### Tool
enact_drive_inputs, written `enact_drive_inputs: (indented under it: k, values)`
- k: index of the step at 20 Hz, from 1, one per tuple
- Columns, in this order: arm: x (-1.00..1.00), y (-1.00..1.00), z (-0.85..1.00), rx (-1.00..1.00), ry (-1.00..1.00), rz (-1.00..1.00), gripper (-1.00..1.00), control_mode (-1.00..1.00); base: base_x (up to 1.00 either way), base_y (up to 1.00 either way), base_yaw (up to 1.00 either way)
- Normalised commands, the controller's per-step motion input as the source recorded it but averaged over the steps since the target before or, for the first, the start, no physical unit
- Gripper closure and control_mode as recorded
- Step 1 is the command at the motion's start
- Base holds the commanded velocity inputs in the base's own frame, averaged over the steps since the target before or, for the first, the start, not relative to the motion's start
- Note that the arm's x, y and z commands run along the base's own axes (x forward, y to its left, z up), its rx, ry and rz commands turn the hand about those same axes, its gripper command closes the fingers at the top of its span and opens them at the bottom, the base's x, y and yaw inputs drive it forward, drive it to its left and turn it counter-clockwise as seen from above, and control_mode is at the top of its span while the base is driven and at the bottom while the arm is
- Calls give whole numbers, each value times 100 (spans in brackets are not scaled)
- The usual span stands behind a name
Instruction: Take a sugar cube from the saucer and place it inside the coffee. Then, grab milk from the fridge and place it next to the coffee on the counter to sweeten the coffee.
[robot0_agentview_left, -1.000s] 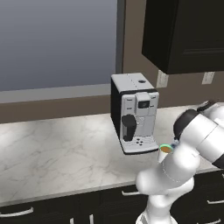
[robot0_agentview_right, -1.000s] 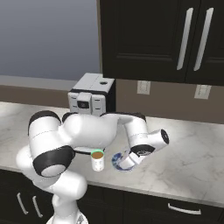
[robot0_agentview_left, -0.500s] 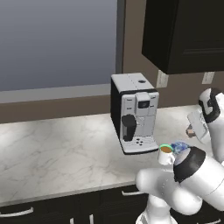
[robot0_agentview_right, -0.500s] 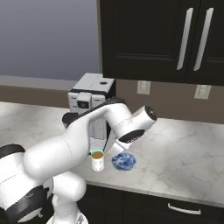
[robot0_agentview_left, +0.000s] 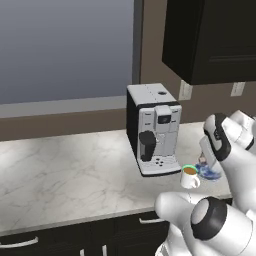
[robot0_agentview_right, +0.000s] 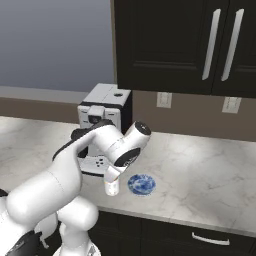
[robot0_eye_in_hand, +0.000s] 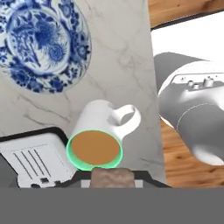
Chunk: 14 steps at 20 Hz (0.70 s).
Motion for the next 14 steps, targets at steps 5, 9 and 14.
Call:
enact_drive_inputs:
  k: [5, 9, 14]
  values:
    - [9, 5, -33, 0, 16, 1, 100, -100, 0, 0, 0]
    - [23, 8, -11, 0, 24, 4, 100, -100, 0, 0, 0]
    - [10, 0, -4, 0, 7, 11, 100, -100, 0, 0, 0]
